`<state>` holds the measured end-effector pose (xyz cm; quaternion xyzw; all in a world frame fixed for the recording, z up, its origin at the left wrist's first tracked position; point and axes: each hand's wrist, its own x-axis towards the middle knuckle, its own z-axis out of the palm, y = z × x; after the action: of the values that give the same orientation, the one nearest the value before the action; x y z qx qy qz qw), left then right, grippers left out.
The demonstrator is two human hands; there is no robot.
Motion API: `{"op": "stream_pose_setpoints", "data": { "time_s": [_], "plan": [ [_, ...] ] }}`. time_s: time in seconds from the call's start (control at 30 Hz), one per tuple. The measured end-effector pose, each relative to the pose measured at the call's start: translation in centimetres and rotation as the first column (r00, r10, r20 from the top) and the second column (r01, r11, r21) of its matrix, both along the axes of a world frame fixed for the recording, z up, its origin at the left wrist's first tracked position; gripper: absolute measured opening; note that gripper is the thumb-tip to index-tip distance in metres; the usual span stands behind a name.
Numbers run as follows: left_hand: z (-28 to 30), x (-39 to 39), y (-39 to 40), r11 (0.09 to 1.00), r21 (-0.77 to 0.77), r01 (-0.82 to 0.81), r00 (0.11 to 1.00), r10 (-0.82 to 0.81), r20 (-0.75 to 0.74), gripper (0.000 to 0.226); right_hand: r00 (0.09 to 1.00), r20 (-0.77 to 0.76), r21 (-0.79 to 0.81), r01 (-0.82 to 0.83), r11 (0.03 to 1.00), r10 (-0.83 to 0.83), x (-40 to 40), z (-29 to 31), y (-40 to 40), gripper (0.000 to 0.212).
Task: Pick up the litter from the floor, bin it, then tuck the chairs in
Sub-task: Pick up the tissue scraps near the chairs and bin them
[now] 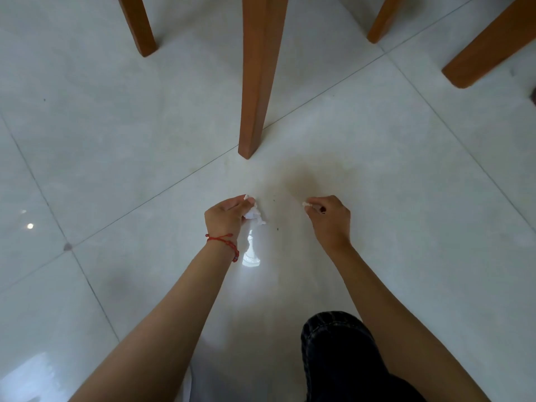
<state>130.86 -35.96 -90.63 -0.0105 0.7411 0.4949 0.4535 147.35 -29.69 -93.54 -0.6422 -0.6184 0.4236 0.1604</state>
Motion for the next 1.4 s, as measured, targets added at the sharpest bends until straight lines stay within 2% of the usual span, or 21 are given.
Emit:
{"op": "stream_pose_setpoints", "data": {
  "time_s": [0.13,0.23,0.27,0.4,0.67,0.83,1.1,1.4],
  "plan": [
    [2.5,1.0,-0.3,1.000,-0.008,0.027,0.999,-0.027,0.025,0.006,0.944,-0.157,-0.221,0.254,0.942,-0.291,1.3,3.0,-0.9,0.017],
    [5.1,1.8,-1.1,0.998,-0.020,0.067,0.997,-0.066,0.029,0.005,0.875,-0.238,-0.342,0.330,0.880,-0.421,2.5,6.3,-2.0,0.018],
    [6.1,2.2,-1.5,0.997,-0.027,0.078,0.997,-0.077,0.026,0.011,0.862,-0.251,-0.357,0.341,0.870,-0.441,2.9,7.6,-2.4,0.018],
    [10.4,3.3,-3.2,0.988,-0.040,0.146,0.989,-0.145,0.020,0.022,0.835,-0.260,-0.390,0.368,0.844,-0.484,4.3,12.9,-4.1,0.018],
    [22.8,4.6,-5.4,0.983,-0.025,0.180,0.983,-0.179,0.045,0.011,0.767,-0.307,-0.418,0.423,0.804,-0.563,5.9,25.2,-6.8,0.020],
    [32.2,4.7,-6.4,0.980,-0.034,0.195,0.981,-0.195,0.025,0.017,0.714,-0.333,-0.454,0.452,0.768,-0.616,6.6,34.7,-8.2,0.019],
    [46.5,4.6,-7.9,0.983,-0.036,0.181,0.983,-0.180,0.045,0.023,0.672,-0.359,-0.475,0.466,0.746,-0.648,6.4,49.7,-9.9,0.021],
    [60.6,3.5,-9.1,0.992,0.023,0.126,0.991,-0.127,0.046,0.017,0.614,-0.436,-0.481,0.459,0.747,-0.658,5.4,64.0,-10.6,0.023]
  ]
}}
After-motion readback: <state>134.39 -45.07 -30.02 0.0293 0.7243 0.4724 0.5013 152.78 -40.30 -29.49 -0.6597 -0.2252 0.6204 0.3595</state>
